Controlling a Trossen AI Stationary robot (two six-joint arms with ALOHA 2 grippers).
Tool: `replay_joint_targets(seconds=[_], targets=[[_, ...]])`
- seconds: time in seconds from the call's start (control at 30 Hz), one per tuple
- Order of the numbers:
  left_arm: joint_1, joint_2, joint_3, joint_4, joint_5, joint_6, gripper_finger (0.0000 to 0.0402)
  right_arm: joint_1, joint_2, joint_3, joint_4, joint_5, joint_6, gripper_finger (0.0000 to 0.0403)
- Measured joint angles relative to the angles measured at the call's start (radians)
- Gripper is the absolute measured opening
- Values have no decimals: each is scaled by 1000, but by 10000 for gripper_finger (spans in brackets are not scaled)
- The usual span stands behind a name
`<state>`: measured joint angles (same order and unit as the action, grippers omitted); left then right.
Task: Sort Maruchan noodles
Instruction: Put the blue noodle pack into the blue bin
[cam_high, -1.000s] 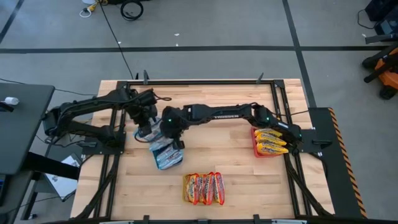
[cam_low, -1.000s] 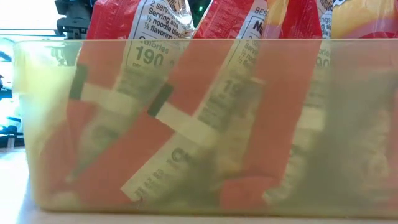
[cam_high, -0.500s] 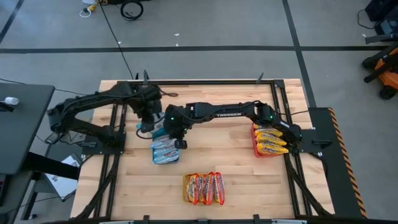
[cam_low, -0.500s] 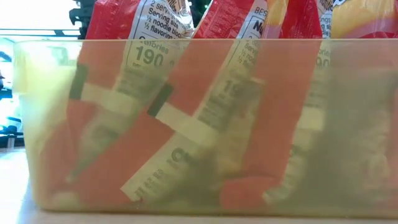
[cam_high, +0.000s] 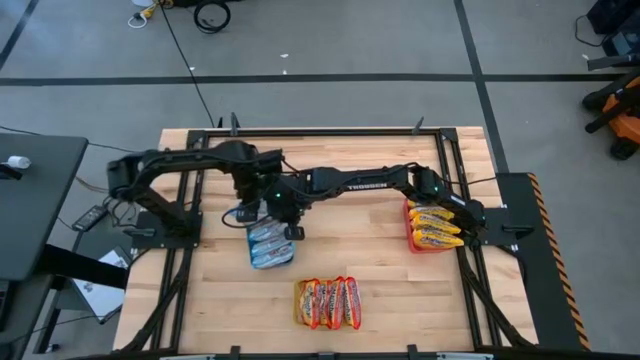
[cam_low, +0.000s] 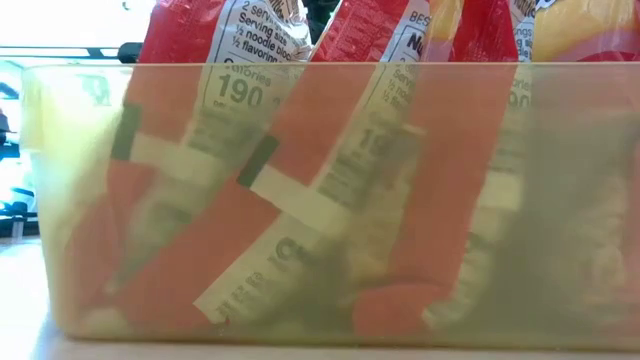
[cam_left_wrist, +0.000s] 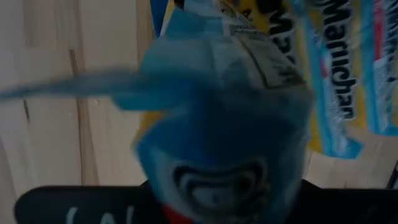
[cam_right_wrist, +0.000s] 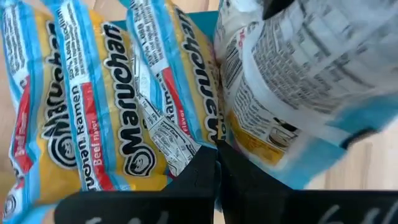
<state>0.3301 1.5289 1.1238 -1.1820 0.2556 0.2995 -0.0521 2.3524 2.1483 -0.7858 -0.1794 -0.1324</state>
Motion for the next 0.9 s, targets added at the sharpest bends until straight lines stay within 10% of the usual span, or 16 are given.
replay_joint_targets(seconds=[0.3, 0.9], targets=[[22, 49, -2, -156, -123, -66, 77, -21, 0, 0, 15, 2, -5, 16], [30, 51, -4, -100, -133, -67, 78, 28, 0, 97, 52, 3, -125, 161]])
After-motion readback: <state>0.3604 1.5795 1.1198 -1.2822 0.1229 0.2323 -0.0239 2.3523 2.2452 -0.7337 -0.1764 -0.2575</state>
